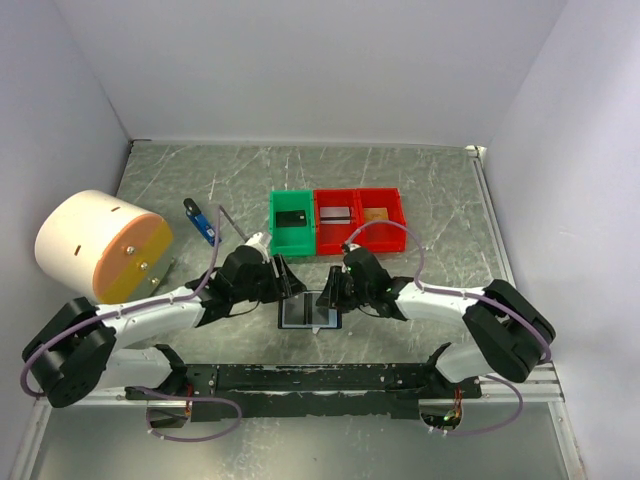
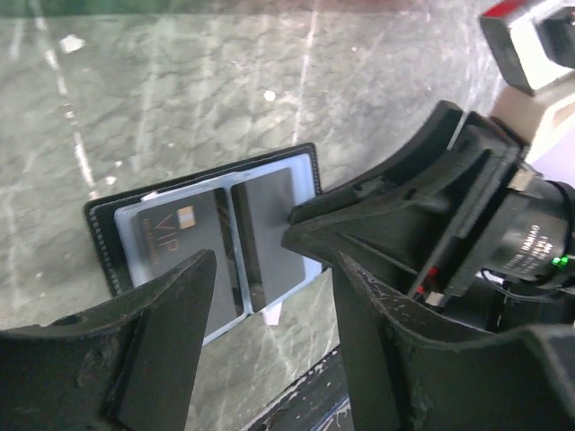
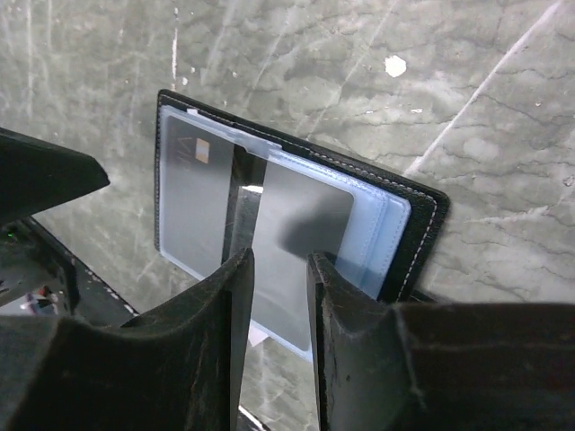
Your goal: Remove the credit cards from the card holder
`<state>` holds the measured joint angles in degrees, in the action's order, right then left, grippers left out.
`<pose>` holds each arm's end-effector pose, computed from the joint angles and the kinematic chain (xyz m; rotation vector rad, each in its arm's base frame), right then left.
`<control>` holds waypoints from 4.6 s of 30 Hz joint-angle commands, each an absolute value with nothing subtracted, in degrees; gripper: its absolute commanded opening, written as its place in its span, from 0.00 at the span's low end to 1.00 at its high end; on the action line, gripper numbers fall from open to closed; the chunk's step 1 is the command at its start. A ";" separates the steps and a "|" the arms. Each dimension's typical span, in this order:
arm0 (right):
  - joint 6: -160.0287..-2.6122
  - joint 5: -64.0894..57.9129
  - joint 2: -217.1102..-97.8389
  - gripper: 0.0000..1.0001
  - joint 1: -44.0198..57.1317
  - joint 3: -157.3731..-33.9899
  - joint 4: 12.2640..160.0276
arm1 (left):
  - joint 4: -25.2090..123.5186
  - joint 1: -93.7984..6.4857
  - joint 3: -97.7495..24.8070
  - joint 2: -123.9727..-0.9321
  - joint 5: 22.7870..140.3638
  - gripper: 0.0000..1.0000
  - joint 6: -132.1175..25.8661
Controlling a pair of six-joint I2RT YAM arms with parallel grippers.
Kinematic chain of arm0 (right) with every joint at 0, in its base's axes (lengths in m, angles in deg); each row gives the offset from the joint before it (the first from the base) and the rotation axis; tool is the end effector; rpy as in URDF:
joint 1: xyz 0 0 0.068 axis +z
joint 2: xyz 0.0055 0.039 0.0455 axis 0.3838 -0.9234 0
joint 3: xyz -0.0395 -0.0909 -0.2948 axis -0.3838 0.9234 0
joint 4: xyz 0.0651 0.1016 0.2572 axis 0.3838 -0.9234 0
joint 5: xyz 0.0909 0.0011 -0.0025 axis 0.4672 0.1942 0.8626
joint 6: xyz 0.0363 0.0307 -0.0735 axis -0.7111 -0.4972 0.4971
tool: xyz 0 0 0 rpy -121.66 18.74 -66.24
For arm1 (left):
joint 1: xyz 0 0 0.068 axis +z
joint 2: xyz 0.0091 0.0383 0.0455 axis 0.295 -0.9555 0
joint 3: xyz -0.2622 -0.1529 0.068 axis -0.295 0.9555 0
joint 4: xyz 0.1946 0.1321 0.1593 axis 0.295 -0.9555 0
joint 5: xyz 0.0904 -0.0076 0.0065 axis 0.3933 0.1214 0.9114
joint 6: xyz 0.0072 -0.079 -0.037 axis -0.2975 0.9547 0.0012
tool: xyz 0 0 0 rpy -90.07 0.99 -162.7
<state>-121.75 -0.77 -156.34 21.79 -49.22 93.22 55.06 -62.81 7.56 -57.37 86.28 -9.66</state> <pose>0.1990 0.2134 0.1367 -0.0293 2.5508 0.9251 0.1943 -0.2055 0.1779 -0.1552 2.3666 -1.0141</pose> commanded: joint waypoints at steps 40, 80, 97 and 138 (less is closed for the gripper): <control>-121.00 -5.15 -152.93 0.32 21.02 -47.92 89.22 | 63.98 -63.67 0.04 -78.77 72.77 0.28 -13.22; -119.24 -9.05 -155.93 0.29 21.02 -48.77 84.28 | 74.67 -63.73 2.74 -80.46 68.77 0.07 -8.74; -119.68 -8.50 -156.15 0.29 20.98 -47.90 85.62 | 63.29 -63.71 1.73 -76.42 75.33 0.07 -12.29; -119.42 -8.53 -157.34 0.29 20.68 -47.47 86.22 | 66.29 -63.67 5.00 -76.45 77.17 0.32 -8.18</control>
<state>-120.35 -7.31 -155.88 20.89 -49.39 90.10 65.92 -63.50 5.17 -75.56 76.60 -8.70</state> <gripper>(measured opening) 0.288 0.285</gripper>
